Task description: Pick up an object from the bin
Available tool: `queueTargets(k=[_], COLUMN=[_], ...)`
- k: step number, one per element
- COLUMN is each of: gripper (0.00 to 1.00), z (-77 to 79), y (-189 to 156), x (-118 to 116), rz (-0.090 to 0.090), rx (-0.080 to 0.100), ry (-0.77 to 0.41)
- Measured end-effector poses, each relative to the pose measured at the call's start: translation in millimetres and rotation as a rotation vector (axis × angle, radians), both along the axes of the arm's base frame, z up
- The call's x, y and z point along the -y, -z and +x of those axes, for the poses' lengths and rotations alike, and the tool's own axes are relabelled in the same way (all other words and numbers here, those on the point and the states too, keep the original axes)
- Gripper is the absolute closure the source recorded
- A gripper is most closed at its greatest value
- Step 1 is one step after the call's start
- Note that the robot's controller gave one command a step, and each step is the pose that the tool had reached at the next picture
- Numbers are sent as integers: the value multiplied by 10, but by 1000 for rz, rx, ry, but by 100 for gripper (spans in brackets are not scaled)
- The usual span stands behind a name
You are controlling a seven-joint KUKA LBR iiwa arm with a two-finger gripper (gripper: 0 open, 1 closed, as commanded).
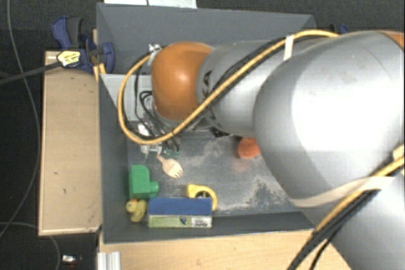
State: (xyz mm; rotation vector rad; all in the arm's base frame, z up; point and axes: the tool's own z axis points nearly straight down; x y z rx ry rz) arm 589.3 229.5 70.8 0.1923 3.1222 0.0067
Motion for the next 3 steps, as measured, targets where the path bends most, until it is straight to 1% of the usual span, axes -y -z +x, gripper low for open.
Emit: queueTargets(k=[1, 2, 3], gripper=[100, 100, 100], z=[-122, -158, -149], y=[-702, -1247, -1071], x=[222, 159, 251], rz=[-1, 1, -3], rx=[-3, 1, 1], ry=[0, -14, -158])
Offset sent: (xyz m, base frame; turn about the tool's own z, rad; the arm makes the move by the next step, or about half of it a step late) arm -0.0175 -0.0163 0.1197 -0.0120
